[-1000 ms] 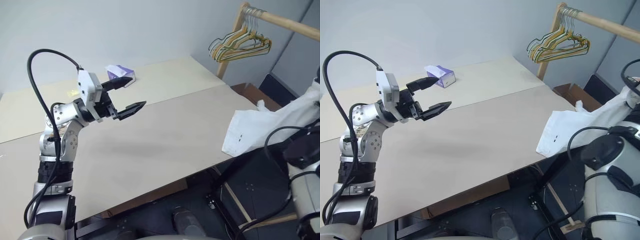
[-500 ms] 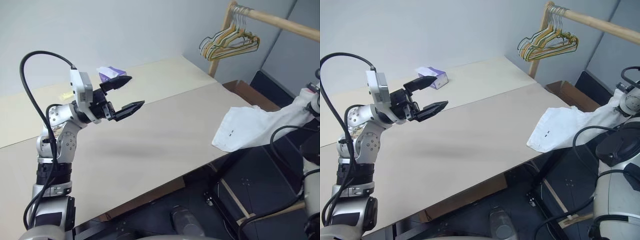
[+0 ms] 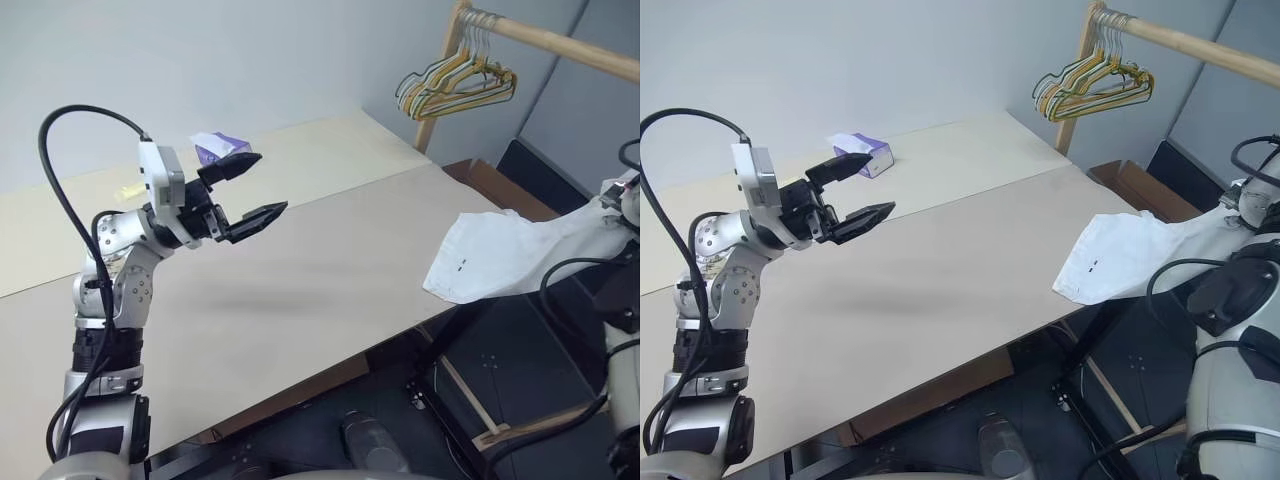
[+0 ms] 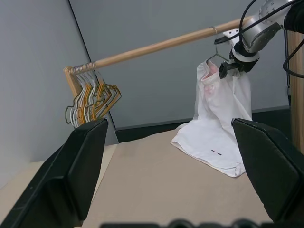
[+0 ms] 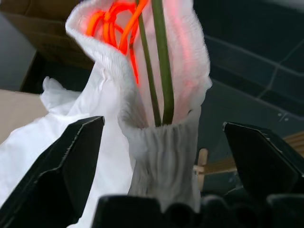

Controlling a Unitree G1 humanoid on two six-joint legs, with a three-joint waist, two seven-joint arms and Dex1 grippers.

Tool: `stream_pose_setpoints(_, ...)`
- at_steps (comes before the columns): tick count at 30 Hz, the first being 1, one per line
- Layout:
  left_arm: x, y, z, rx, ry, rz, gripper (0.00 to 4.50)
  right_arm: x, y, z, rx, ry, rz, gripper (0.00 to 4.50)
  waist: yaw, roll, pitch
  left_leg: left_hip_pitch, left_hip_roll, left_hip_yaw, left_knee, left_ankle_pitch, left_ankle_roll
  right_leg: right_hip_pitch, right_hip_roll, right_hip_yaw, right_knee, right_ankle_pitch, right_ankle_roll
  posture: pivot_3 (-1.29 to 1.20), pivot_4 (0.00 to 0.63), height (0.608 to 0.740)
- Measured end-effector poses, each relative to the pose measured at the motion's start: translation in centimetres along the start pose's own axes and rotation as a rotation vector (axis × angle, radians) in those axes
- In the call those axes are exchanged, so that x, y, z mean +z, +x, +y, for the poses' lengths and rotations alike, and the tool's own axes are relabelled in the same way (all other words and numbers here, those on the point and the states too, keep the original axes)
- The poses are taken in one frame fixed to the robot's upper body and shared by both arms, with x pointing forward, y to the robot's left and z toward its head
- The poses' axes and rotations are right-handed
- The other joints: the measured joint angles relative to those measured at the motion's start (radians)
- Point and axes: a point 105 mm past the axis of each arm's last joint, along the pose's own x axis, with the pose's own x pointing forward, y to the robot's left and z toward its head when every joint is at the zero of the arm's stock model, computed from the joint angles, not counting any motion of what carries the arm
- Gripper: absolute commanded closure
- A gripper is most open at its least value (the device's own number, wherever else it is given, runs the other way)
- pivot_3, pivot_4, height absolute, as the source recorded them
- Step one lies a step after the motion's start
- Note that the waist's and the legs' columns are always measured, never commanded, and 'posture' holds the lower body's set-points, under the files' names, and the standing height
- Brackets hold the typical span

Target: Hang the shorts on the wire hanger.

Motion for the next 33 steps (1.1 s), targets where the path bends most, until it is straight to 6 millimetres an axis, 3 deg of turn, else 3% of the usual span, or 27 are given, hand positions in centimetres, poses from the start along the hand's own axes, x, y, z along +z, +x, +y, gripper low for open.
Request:
stream_pose_setpoints(6,-0.1,-0.4,0.0,0.016,0.001,0.003,0.0,2.6,-2.3,0.2,-0.133,-0.077,-0.277,0.03,0.003,0.0,0.0,0.0,0.0,0.001,0.001,0.0,0.0,-0.001,0.0,0.001,0.001,0.001,0.001,-0.18,0.0,0.74)
stream_pose_setpoints(12,0.3,-0.6,0.2,0.037,0.017,-0.003,0.0,5.6,-7.8,4.0,-0.147,-0.207,-0.695,0.03,0.01,0.0,0.0,0.0,0.0,0.0,0.001,0.0,0.0,-0.001,0.0,0.001,0.001,0.003,-0.001,-0.14,0.0,0.74)
stream_pose_setpoints(17,0.5,-2.0,0.6,0.1,0.022,0.022,0.0,6.0,-11.8,8.7,-0.004,-0.311,-0.936,0.03,0.03,0.0,0.0,0.0,0.001,0.0,0.0,0.0,0.0,-0.001,0.001,0.001,0.001,0.006,-0.007,-0.09,0.0,0.74)
stream_pose_setpoints(21,-0.1,-3.5,0.4,0.156,0.01,0.072,0.0,3.8,-14.4,12.8,0.155,-0.458,-1.065,0.03,0.057,0.0,0.0,0.001,0.001,0.0,0.001,0.0,0.0,-0.002,0.001,0.0,0.001,0.006,-0.007,-0.03,0.0,0.74)
stream_pose_setpoints(25,-1.4,-5.8,0.2,0.236,-0.033,0.138,0.0,-1.4,-15.6,16.9,0.408,-0.642,-1.076,0.03,0.106,0.0,0.0,0.002,0.001,-0.001,0.001,0.0,0.0,-0.005,0.001,-0.001,0.001,0.007,-0.008,0.04,0.0,0.74)
stream_pose_setpoints(27,-1.5,-6.5,0.0,0.262,-0.035,0.155,0.0,-3.6,-15.7,18.0,0.502,-0.693,-1.045,0.03,0.139,0.0,0.0,0.001,0.001,-0.001,0.001,0.0,0.0,-0.006,0.001,-0.002,0.0,0.007,-0.009,0.08,0.0,0.74)
stream_pose_setpoints(33,-2.3,-8.1,-1.4,0.32,-0.041,0.209,0.0,-7.8,-17.0,19.5,0.819,-0.8,-0.994,0.03,0.25,-0.001,-0.001,0.0,0.002,-0.001,0.0,0.0,0.0,-0.006,0.001,-0.006,0.0,0.008,-0.009,0.17,0.0,0.74)
